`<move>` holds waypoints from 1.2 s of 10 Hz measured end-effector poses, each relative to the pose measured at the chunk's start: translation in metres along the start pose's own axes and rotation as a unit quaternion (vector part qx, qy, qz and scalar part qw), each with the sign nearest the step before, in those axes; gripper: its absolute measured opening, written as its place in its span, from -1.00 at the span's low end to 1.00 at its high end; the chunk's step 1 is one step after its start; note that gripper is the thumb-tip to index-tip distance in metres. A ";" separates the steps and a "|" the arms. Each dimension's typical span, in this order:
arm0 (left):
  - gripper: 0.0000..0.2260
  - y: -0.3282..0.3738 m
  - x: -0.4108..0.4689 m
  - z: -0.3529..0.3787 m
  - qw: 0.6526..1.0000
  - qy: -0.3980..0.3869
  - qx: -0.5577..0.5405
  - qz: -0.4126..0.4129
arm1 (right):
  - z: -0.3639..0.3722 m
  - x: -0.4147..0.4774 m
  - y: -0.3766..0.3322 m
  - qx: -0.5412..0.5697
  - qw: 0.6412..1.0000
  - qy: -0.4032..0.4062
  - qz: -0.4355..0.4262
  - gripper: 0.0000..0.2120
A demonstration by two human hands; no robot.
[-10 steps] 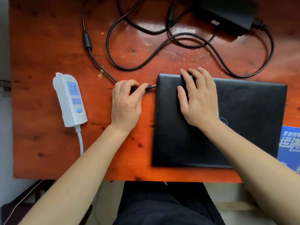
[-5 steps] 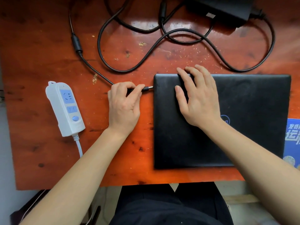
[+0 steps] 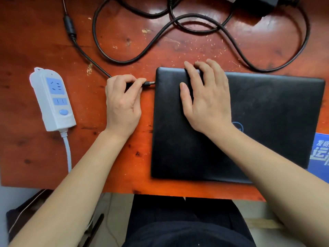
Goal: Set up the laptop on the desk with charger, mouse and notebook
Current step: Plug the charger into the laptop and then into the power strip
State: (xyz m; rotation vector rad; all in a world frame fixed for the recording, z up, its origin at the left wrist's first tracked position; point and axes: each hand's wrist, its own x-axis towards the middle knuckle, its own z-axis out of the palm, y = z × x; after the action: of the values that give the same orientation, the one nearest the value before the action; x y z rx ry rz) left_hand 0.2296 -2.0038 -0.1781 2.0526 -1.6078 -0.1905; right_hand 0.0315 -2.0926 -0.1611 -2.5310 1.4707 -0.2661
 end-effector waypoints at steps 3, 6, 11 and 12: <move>-0.80 0.015 -0.001 -0.009 1.000 -0.017 0.020 -0.011 | 0.001 0.001 0.003 0.003 1.000 -0.016 -0.010 -0.50; -0.78 0.020 0.015 -0.010 0.999 -0.027 0.027 -0.022 | 0.001 0.001 0.004 -0.003 1.000 -0.013 -0.014 -0.50; -0.76 0.022 0.010 -0.009 0.998 -0.043 0.029 -0.040 | 0.002 0.001 0.004 0.001 1.000 -0.010 -0.012 -0.51; -0.76 0.020 0.009 -0.011 0.998 -0.048 0.029 -0.036 | 0.002 0.001 0.004 0.001 1.000 -0.009 -0.014 -0.51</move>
State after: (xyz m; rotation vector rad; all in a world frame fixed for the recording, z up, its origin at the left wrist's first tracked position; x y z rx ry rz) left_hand 0.2200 -2.0120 -0.1574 2.1779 -1.6135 -0.2744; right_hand 0.0294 -2.0950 -0.1639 -2.5462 1.4297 -0.2492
